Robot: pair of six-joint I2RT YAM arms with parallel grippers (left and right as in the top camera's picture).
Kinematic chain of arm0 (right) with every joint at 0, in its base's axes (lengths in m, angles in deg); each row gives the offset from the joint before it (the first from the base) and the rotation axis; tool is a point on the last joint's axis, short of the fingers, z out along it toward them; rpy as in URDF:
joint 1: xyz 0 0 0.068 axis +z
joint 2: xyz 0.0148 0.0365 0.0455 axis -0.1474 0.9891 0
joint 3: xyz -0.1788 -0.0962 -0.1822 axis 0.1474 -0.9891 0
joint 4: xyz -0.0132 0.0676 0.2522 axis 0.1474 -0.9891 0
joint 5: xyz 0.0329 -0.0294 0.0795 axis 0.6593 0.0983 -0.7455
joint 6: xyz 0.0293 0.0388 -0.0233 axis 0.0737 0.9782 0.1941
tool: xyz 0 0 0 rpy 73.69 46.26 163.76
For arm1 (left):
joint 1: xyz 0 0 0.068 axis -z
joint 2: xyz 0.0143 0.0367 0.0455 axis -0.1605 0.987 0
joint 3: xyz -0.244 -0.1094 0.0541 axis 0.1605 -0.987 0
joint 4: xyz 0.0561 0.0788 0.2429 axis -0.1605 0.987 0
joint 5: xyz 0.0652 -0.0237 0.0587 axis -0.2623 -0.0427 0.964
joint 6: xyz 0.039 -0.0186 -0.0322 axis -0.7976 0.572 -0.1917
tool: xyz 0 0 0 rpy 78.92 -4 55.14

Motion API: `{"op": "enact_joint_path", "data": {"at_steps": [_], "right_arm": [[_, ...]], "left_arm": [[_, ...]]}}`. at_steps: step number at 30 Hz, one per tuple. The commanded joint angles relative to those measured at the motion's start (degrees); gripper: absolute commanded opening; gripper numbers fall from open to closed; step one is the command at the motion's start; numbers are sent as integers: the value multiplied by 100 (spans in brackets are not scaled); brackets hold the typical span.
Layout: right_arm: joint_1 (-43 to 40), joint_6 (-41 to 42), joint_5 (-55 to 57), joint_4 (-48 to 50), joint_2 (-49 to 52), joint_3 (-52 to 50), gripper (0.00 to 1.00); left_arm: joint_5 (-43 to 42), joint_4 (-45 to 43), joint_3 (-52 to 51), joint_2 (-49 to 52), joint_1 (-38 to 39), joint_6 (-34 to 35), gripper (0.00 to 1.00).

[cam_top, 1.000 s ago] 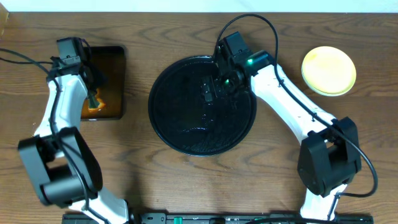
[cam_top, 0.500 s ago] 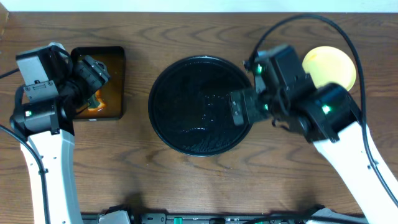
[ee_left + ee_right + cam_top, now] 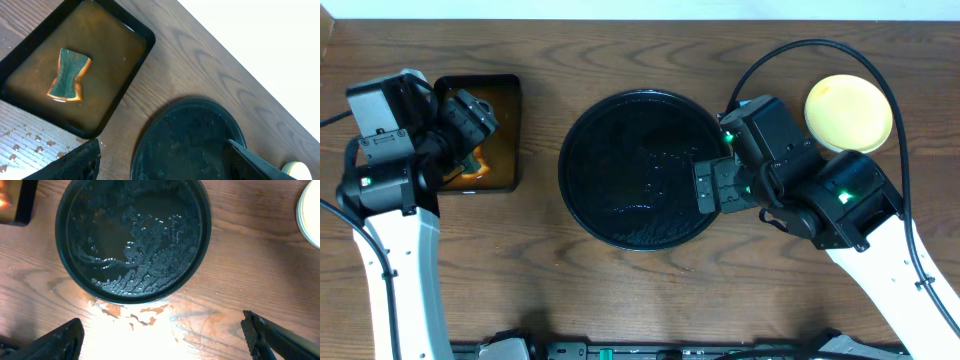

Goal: Clean dirty plates on tray and stack at the side

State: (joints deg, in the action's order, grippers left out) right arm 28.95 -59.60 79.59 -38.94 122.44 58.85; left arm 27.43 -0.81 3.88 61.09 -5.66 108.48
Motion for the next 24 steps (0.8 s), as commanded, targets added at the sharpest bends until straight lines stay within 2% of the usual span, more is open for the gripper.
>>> {"op": "enact_joint_path", "data": {"at_steps": [1,8,11,16,20,24], "right_arm": [[48,87,111,-39,7,-42,99],[48,85,299,-337,9,-188,99],[-4,24,402,24,-79,-557,99],[-393,-295,166,1657,-636,-1843,99],[-970,-911,-664,3292,-1248,-3025,99],[-1770,-988,-1355,4426,-1963,-4124,99]], "left_arm": [[-50,-2,-2,13,-15,-55,78],[-50,-4,-2,11,-15,-55,78],[-50,-2,-2,13,-15,-55,78],[-50,-2,-2,11,-15,-55,78],[-50,-2,-2,13,-15,-55,78],[-50,-2,-2,13,-15,-55,78]]}}
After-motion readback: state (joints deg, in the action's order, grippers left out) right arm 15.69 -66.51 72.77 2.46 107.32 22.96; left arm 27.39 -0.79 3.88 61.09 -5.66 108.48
